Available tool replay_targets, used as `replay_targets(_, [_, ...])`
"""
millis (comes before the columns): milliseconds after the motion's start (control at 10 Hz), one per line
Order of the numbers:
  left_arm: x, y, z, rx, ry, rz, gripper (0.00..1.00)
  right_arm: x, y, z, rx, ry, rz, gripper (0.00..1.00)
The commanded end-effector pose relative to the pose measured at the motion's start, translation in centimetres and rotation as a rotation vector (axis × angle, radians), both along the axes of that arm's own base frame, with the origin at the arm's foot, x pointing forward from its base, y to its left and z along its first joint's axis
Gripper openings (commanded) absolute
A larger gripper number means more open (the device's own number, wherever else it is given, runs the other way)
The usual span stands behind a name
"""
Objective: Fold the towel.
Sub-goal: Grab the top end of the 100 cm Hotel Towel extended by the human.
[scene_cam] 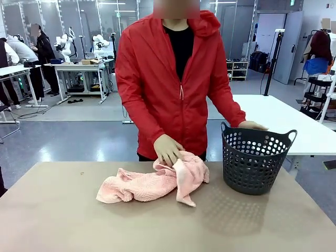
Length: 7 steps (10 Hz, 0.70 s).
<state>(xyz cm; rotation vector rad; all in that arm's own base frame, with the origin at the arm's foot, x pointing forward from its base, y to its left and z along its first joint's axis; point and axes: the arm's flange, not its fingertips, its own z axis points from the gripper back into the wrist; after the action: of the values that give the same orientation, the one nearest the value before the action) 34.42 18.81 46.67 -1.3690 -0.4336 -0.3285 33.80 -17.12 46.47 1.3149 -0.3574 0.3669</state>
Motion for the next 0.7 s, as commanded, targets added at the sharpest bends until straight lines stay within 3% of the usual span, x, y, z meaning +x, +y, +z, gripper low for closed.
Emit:
replay_targets(0, [-0.18,0.18,-0.22,-0.006,-0.012,-0.02,1.0,-0.01,0.01,-0.05,0.012,-0.02,0.007,1.0])
replay_targets(600, [-0.18,0.18,-0.22,-0.006,-0.012,-0.02,1.0,-0.01,0.01,-0.05,0.012,-0.02,0.007,1.0])
